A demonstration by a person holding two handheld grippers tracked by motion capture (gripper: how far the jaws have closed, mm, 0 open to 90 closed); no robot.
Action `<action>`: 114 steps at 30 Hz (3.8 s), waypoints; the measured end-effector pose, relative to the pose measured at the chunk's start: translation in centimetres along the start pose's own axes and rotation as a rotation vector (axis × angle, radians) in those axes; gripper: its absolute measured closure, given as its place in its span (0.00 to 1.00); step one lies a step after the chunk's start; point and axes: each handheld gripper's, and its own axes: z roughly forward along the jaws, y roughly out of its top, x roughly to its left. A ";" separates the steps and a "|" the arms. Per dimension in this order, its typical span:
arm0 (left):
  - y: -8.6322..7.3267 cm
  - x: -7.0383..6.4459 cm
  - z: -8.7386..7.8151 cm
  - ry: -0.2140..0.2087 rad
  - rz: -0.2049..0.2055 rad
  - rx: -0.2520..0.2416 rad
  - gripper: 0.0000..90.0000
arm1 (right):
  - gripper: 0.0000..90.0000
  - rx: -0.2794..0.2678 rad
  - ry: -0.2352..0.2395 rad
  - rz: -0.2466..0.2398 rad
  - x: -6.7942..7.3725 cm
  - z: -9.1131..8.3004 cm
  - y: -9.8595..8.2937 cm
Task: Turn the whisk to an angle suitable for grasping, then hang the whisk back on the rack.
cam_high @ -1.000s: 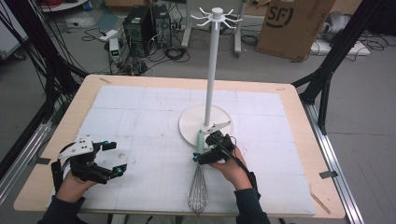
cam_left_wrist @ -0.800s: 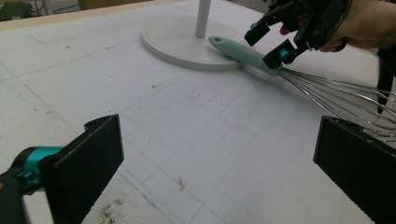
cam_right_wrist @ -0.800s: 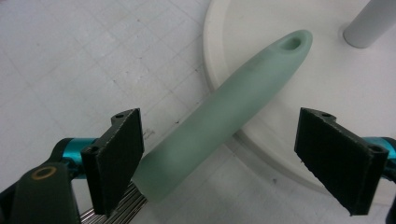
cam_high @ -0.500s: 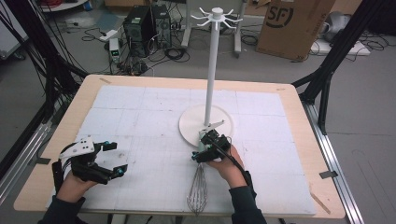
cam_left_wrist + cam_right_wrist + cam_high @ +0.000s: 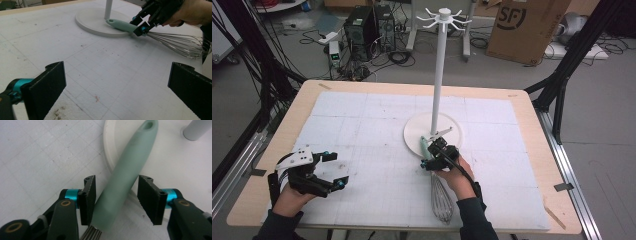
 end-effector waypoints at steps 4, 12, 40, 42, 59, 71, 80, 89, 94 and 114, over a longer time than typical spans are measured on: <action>0.0 0.0 0.0 0.000 0.000 0.000 0.02 | 0.67 0.012 0.018 -0.005 0.0 -0.1 0.1; 0.0 0.0 0.0 -0.002 0.001 -0.002 0.02 | 0.76 0.039 0.026 -0.043 0.1 -0.3 0.2; 0.0 -0.1 0.0 -0.002 0.002 0.001 0.02 | 0.78 0.119 0.144 -0.168 0.5 -0.6 0.3; 0.0 -0.1 0.0 -0.002 0.002 0.000 0.02 | 0.78 0.109 0.165 -0.150 0.4 -0.8 0.2; -0.1 0.0 -0.2 -0.009 0.008 -0.003 0.03 | 0.77 0.054 0.308 -0.127 -0.4 -1.9 -0.3; -0.3 0.0 -0.4 -0.003 0.000 0.002 0.03 | 0.77 -0.029 0.380 -0.126 -1.4 -3.1 -0.6; -0.4 0.0 -0.4 -0.001 -0.004 0.003 0.02 | 0.77 -0.096 0.424 -0.102 -2.6 -4.9 -1.1; -0.4 0.0 -0.4 0.003 -0.004 0.005 0.02 | 0.77 -0.191 0.447 -0.076 -3.6 -6.8 -1.6; -0.4 -0.1 -0.4 0.002 -0.003 0.007 0.02 | 0.77 -0.242 0.436 -0.072 -4.1 -8.3 -1.7; -0.5 -0.1 -0.2 0.001 -0.003 0.014 0.02 | 0.77 -0.434 0.369 -0.036 -6.0 -13.4 -1.3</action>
